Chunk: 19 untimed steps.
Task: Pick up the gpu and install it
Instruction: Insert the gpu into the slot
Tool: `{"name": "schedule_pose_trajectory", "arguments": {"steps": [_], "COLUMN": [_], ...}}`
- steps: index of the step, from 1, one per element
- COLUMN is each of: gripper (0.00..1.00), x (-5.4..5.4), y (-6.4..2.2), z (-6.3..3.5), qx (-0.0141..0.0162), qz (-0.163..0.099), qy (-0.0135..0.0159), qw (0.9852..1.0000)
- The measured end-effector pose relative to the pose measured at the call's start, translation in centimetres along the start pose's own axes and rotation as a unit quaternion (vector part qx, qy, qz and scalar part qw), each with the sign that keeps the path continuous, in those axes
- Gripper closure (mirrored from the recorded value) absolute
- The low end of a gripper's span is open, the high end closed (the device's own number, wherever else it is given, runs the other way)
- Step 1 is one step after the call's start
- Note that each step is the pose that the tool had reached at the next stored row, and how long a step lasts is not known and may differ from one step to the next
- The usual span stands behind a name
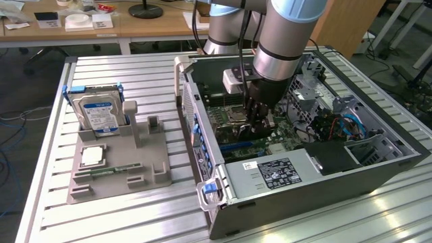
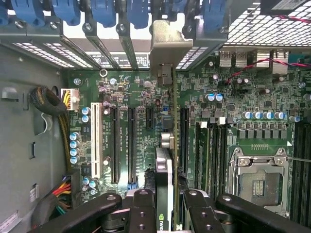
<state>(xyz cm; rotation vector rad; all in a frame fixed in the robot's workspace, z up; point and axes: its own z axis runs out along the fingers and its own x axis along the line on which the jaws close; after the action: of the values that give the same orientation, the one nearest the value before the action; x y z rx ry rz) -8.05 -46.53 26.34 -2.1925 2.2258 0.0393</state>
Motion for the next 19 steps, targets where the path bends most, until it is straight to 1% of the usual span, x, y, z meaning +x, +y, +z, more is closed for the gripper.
{"name": "schedule_pose_trajectory", "arguments": {"steps": [1, 2, 7, 10, 19], "gripper": [0.73, 0.73, 0.73, 0.73, 0.73], "x": [0.0, 0.0, 0.0, 0.0, 0.0], "y": [0.0, 0.0, 0.0, -0.17, -0.19], "z": [0.01, 0.0, 0.0, 0.0, 0.0], "qx": [0.0001, 0.0, 0.0, 0.0, 0.0], "qz": [0.0, 0.0, 0.0, 0.0, 0.0], "qy": [0.0011, 0.0015, 0.0016, 0.0016, 0.0016], "qw": [1.0, 1.0, 1.0, 1.0, 1.0]}}
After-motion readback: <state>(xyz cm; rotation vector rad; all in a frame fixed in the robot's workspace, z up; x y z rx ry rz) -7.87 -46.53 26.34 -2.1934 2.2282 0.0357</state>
